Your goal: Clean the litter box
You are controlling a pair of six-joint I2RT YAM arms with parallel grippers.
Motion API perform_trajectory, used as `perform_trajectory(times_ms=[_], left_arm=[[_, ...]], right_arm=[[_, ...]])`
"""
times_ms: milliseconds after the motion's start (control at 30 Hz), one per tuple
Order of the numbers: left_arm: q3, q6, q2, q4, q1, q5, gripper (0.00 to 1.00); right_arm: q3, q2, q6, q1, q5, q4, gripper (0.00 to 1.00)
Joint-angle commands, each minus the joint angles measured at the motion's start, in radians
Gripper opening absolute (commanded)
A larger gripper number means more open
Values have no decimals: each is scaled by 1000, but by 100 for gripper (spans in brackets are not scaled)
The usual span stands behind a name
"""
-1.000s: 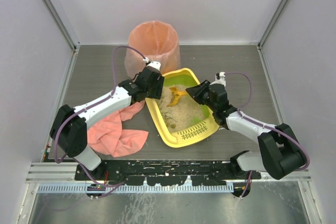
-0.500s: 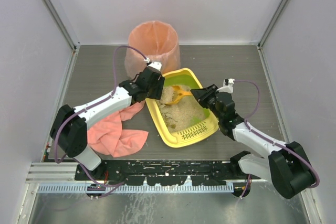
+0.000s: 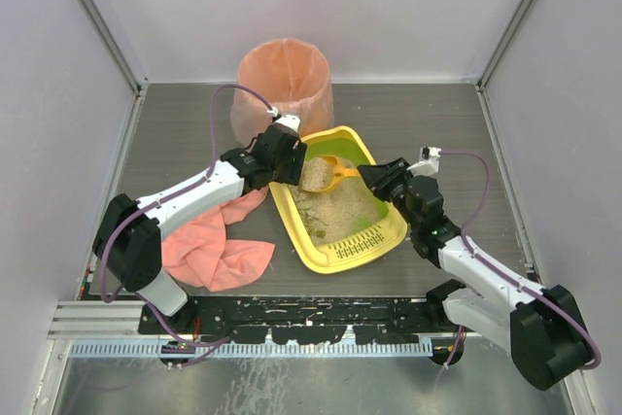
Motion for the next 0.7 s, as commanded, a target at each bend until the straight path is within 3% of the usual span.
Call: perform_trajectory(times_ms=[0, 400, 533, 667], left_arm=[[45, 1, -39, 23, -14, 29, 69], [71, -7, -144, 13, -12, 39, 85], [59, -6, -187, 11, -12, 31, 87], [46, -4, -220, -5, -11, 17, 87]], right_arm=[[-13, -101, -65, -2, 14, 38, 1], [-109, -200, 74, -124, -123, 72, 1], [-142, -246, 89, -190, -186, 86, 1], [-232, -289, 205, -267, -269, 181, 1]])
